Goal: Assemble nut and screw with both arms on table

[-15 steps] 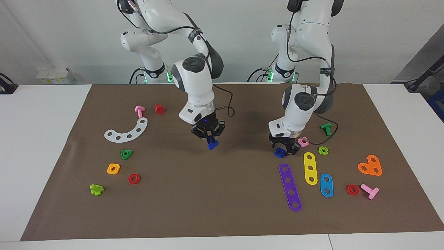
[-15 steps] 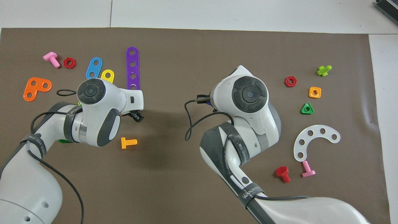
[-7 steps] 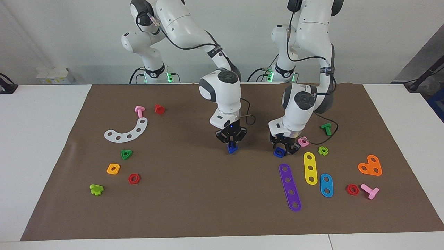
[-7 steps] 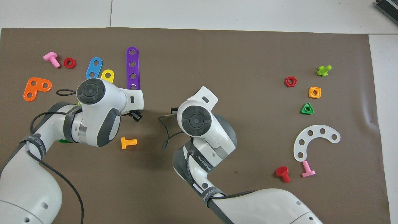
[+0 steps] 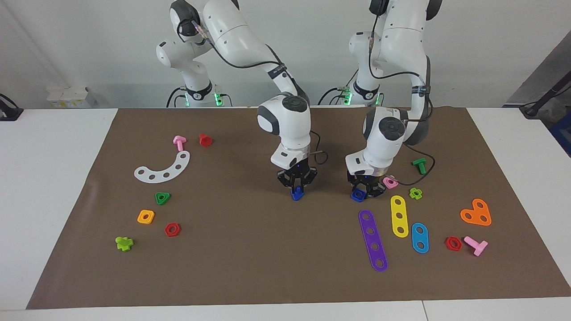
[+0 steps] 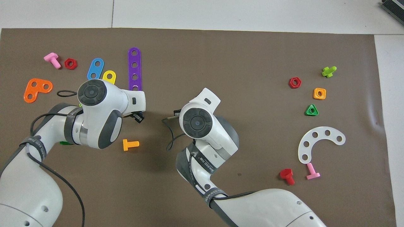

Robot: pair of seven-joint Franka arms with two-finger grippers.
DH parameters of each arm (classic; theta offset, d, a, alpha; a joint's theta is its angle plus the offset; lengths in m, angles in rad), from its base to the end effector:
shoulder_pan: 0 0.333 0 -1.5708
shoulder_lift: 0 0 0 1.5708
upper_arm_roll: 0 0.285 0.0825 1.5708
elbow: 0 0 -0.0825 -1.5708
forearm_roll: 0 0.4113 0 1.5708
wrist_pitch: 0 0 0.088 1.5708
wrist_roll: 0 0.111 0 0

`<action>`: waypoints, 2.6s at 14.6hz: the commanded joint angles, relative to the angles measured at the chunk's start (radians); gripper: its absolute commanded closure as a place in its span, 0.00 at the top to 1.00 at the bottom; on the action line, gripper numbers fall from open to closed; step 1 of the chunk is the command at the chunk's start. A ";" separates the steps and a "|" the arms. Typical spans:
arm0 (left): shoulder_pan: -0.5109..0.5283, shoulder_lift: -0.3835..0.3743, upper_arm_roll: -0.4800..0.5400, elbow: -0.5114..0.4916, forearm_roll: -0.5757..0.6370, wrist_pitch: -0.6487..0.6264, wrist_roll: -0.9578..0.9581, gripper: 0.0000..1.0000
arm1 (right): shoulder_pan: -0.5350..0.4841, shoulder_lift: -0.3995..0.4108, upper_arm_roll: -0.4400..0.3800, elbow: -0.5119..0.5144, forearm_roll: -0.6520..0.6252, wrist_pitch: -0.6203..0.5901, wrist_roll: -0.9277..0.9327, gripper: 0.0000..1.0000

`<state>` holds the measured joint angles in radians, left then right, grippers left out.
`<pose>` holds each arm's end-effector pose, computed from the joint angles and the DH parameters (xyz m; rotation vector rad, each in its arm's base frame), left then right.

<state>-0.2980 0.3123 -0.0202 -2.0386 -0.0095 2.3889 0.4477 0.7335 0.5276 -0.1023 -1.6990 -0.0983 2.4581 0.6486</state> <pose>0.5780 -0.1905 0.2407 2.9085 -1.1583 0.0607 0.5634 0.4194 0.2661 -3.0715 -0.1098 -0.3994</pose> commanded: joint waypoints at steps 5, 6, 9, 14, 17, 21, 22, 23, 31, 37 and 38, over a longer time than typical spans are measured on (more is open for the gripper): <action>-0.007 -0.012 0.017 0.044 0.002 -0.094 -0.067 0.33 | -0.127 -0.240 -0.008 0.001 -0.012 -0.239 0.011 1.00; -0.006 -0.009 0.017 0.072 0.000 -0.129 -0.089 0.33 | -0.155 -0.268 -0.008 0.002 -0.012 -0.281 0.008 1.00; -0.016 -0.004 0.017 0.116 -0.075 -0.175 -0.202 0.30 | -0.276 -0.348 -0.007 0.002 -0.011 -0.355 -0.103 1.00; -0.088 0.005 0.017 0.153 -0.101 -0.182 -0.420 0.30 | -0.480 -0.463 -0.008 0.009 0.084 -0.563 -0.389 1.00; -0.148 0.014 0.016 0.187 -0.121 -0.194 -0.526 0.30 | -0.572 -0.506 -0.007 0.009 0.091 -0.686 -0.495 1.00; -0.234 0.025 0.019 0.215 -0.136 -0.182 -0.671 0.30 | -0.652 -0.547 -0.013 0.053 0.115 -0.816 -0.555 1.00; -0.248 0.028 0.019 0.230 -0.136 -0.188 -0.696 0.30 | -0.658 -0.544 -0.013 0.103 0.112 -0.880 -0.576 1.00; -0.251 0.033 0.019 0.241 -0.136 -0.191 -0.719 0.30 | -0.661 -0.537 -0.013 0.129 0.106 -0.921 -0.598 1.00; -0.332 0.093 0.022 0.330 -0.132 -0.188 -0.848 0.30 | -0.654 -0.551 -0.004 0.099 0.104 -0.929 -0.604 1.00; -0.334 0.120 0.025 0.342 -0.124 -0.178 -0.859 0.29 | -0.651 -0.558 0.000 0.087 0.109 -0.930 -0.607 1.00; -0.334 0.126 0.026 0.342 -0.124 -0.177 -0.857 0.29 | -0.651 -0.558 0.000 0.085 0.109 -0.930 -0.607 1.00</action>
<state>-0.6123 0.4132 -0.0152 -1.7272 -0.1246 2.2235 -0.3990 0.0893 -0.0220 -0.1062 -1.6060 -0.0060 1.5413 0.0709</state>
